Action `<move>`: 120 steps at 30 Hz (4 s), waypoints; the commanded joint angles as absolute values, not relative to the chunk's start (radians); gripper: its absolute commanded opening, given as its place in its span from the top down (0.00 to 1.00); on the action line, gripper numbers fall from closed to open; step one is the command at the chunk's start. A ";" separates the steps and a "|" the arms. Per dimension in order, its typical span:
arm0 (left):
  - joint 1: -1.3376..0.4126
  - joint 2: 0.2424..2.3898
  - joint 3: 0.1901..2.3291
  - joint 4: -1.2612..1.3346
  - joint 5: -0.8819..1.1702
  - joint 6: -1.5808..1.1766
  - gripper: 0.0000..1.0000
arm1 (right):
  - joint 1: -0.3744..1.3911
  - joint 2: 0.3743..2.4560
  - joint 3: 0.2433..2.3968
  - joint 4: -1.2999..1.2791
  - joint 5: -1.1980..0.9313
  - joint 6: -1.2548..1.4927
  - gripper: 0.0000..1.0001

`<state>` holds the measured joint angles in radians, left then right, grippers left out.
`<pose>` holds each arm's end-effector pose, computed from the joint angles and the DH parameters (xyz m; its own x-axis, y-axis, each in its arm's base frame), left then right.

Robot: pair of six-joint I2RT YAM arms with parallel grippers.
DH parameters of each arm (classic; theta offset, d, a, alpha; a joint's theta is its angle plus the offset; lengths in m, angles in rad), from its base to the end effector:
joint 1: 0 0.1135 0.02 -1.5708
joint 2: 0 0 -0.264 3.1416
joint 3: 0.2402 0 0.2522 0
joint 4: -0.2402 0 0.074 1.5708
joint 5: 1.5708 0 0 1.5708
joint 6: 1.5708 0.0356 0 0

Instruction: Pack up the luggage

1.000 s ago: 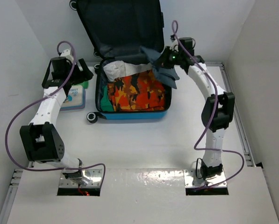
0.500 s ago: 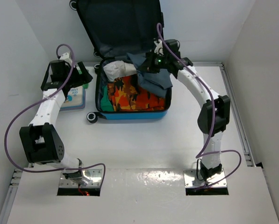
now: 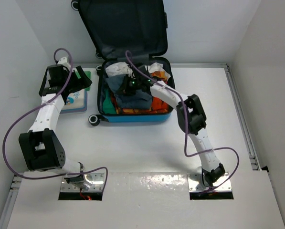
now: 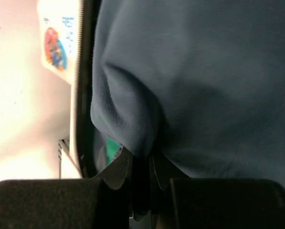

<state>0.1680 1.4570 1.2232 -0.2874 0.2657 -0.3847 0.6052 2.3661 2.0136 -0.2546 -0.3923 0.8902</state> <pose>0.3330 0.0470 0.3235 -0.4787 -0.4485 -0.7548 -0.1257 0.8858 -0.4466 0.4420 0.3223 0.2091 -0.9045 0.2475 -0.3473 -0.1287 0.6180 0.7756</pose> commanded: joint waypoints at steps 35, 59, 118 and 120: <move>0.052 1.417 1.261 -0.255 0.413 -0.284 0.63 | 0.620 2.088 1.793 -0.032 -0.483 0.853 0.34; 0.380 1.742 1.589 -0.494 0.173 -0.063 0.11 | 0.632 1.882 1.629 -0.256 -0.350 0.196 0.34; 0.822 1.748 1.629 -1.247 0.614 0.727 0.01 | 0.615 1.594 1.332 -0.390 -0.430 0.195 0.27; 0.834 1.816 1.660 -1.293 0.653 0.774 0.01 | 0.606 1.571 1.310 -0.400 -0.428 0.196 0.27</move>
